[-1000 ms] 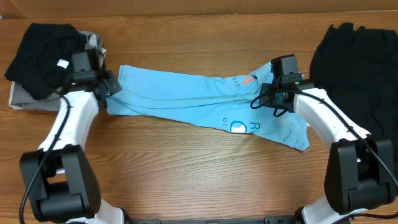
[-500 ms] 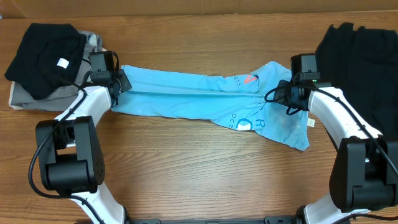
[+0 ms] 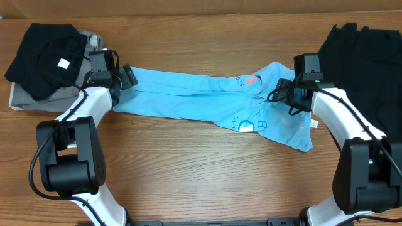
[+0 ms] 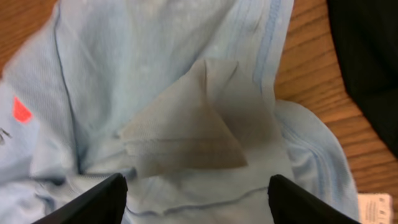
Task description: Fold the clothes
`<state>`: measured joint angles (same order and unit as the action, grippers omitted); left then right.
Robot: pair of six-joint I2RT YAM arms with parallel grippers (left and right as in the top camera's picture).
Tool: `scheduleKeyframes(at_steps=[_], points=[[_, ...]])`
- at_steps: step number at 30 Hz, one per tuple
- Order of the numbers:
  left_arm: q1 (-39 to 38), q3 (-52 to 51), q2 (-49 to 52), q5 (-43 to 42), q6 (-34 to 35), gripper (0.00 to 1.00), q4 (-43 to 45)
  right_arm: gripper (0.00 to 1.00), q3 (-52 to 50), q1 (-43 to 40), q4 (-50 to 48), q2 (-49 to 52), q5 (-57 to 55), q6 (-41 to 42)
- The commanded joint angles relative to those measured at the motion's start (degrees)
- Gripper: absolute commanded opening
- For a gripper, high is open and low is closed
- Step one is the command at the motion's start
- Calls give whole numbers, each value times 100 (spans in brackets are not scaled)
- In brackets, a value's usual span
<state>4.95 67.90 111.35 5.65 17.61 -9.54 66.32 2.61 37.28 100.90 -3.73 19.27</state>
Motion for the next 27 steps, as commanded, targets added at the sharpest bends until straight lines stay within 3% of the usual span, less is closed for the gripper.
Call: scheduleKeyframes(at_steps=[1, 4, 7, 24, 27], points=[[35, 297, -136, -157, -413, 100, -564, 79, 481, -44, 332, -28, -70, 2], [37, 743, -254, -638, -1176, 100, -1530, 80, 1047, -44, 1073, -85, -70, -170], [37, 861, -238, -1067, -1598, 100, -1803, 83, 1480, -39, 1611, -92, -72, -326], [39, 861, 992, -1292, -1781, 100, -1399, 81, 1690, -39, 2181, -92, -72, -431], [35, 861, 1016, -1292, -1781, 84, -1447, 79, 1690, -39, 2179, -92, -72, -431]])
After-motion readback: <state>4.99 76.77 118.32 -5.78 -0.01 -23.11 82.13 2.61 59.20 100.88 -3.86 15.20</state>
